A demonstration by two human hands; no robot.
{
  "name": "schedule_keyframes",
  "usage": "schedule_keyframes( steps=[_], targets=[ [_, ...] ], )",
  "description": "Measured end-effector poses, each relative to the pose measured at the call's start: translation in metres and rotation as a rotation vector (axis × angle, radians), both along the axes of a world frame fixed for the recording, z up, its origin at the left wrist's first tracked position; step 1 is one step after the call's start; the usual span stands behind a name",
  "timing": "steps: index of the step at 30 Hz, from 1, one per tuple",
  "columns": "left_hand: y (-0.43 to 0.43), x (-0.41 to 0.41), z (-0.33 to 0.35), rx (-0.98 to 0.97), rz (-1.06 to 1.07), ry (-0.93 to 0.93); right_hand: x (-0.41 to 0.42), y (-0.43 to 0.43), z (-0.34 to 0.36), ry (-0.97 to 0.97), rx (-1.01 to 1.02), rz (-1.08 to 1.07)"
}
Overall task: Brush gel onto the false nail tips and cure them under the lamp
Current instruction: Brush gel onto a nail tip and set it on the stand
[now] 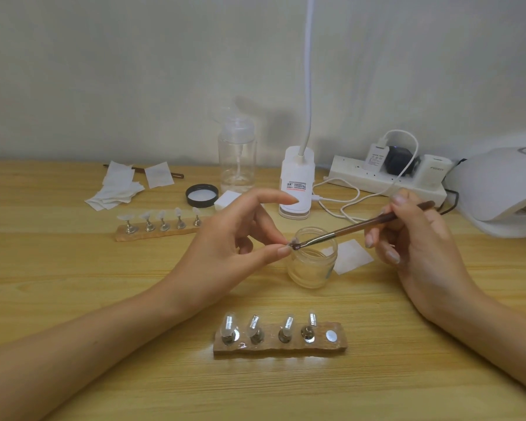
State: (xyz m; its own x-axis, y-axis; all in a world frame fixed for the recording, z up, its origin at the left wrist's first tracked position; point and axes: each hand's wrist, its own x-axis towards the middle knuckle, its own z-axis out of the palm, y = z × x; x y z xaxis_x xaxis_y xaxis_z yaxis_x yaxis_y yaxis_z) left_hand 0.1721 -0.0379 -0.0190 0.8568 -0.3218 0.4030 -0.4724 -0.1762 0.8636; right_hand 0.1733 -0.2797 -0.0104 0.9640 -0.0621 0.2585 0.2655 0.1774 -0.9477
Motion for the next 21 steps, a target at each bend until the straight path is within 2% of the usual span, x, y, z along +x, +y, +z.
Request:
schedule_keyframes(
  steps=[5, 9, 14, 21],
  targets=[
    [-0.0018, -0.0017, 0.0017, 0.003, 0.024, -0.005, 0.0007, -0.0022, 0.0022, 0.018, 0.088, -0.035],
    [-0.002, -0.0017, 0.0023, 0.033, 0.043, -0.026, 0.0, 0.0009, 0.0024, 0.025, 0.034, 0.003],
    [-0.0027, -0.0017, 0.0033, 0.034, 0.051, -0.054, -0.0003, -0.0022, 0.0031, 0.034, 0.097, -0.026],
    [-0.0028, -0.0028, 0.0019, 0.044, 0.058, -0.105, 0.0005, -0.0002, 0.0024, 0.046, 0.062, -0.026]
  ],
)
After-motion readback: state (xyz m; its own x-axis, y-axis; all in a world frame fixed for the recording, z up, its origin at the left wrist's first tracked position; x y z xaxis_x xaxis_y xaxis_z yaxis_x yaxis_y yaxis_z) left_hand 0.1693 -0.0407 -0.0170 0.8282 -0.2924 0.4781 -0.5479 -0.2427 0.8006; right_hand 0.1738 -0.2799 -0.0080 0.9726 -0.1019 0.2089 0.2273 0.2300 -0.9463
